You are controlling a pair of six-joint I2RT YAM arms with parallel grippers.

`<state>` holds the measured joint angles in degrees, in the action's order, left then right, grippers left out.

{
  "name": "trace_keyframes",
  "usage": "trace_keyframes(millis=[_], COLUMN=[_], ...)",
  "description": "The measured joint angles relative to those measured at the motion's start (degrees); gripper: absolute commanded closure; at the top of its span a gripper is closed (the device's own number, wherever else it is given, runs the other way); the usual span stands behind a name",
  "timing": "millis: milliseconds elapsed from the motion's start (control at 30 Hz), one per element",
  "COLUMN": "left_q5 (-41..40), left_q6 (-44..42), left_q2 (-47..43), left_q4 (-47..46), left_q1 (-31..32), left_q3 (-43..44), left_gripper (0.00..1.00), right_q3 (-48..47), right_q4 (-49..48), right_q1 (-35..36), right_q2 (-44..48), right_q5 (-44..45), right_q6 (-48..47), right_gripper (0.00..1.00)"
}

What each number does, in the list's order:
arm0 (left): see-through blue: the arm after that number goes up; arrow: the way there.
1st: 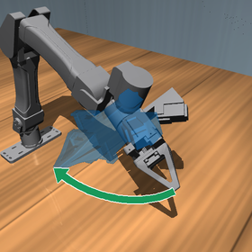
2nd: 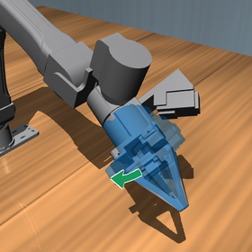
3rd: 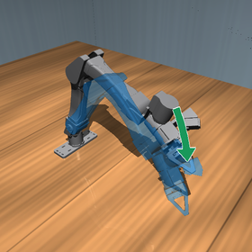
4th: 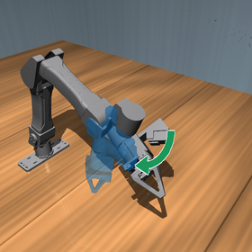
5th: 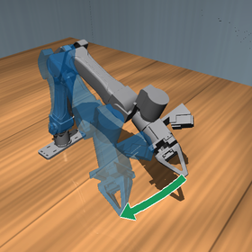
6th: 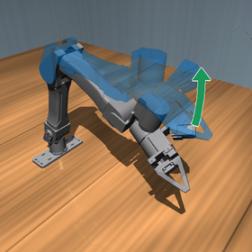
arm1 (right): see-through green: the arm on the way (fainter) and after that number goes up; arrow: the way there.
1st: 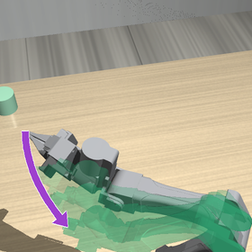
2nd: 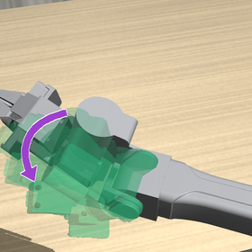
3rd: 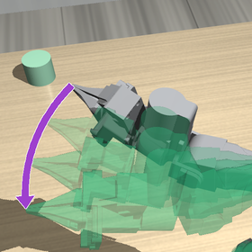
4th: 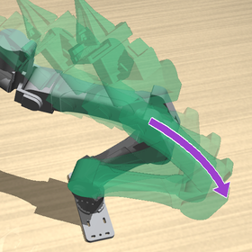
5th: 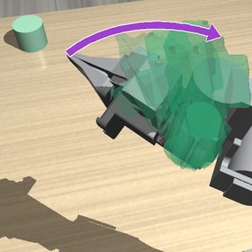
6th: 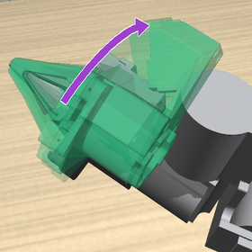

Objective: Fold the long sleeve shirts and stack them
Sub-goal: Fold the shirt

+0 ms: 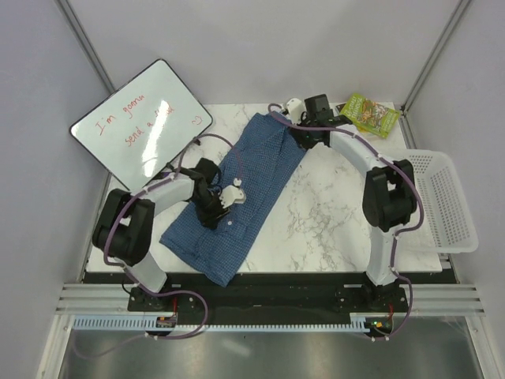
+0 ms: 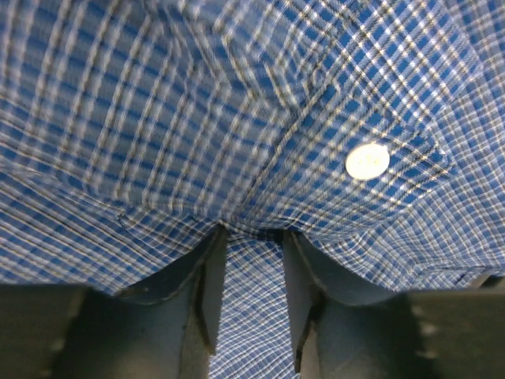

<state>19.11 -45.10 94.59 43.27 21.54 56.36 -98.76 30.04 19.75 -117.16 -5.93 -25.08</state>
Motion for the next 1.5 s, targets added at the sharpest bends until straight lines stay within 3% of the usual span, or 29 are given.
trace_keyframes(millis=[233, 333, 433, 533, 667, 833, 1033, 1300, 1400, 1500], left_q5=[-5.0, -2.4, 2.2, 6.3, 10.6, 13.2, 15.5, 17.2, 17.9, 19.9], left_q6=[5.9, 11.8, 16.7, 19.9, 23.8, 29.1, 35.4, 41.7, 43.2, 43.3], left_q2=[5.1, 9.6, 10.0, 6.6, 0.8, 4.5, 14.7, 24.7, 27.5, 26.6], left_q4=[0.3, 0.6, 0.3, 0.3, -0.7, -3.5, -6.4, -7.5, -7.5, -7.4], left_q1=[14.1, 21.4, 24.4, 21.8, 10.4, 1.1, -1.0, -2.8, -3.5, -4.0], left_q3=[4.9, 10.8, 13.1, 12.9, 12.9, 15.3, 18.1, 26.3, 31.2, 32.1], left_gripper=[0.63, 0.59, 0.54, 0.50, 0.50, 0.50, 0.52, 0.53, 0.49, 0.42], right_q3=[1.6, 1.4, 1.3, 1.6, 4.0, 10.1, 9.7, -5.5, -10.6, -10.5], right_q4=[4.5, 7.4, 9.9, 11.5, 11.5, 10.2, 9.6, 9.4, 9.2, 9.9], right_q1=[-3.1, -5.8, -8.3, -8.9, -7.2, -3.8, -1.9, -2.7, -2.7, -2.8], right_q2=[6.0, 3.9, 1.1, -0.5, -0.7, -0.5, -4.0, -13.5, -16.2, -15.3], right_q5=[-7.5, -10.7, -12.8, -14.3, -17.4, -19.7, -17.7, -16.4, -15.7, -16.6], right_q6=[6.1, 7.6, 8.4, 8.9, 9.5, 11.6, 11.6, 11.6, 11.5, 10.7], right_gripper=[0.62, 0.64, 0.65, 0.66, 0.67, 0.68, 0.71, 0.70, 0.66, 0.56])
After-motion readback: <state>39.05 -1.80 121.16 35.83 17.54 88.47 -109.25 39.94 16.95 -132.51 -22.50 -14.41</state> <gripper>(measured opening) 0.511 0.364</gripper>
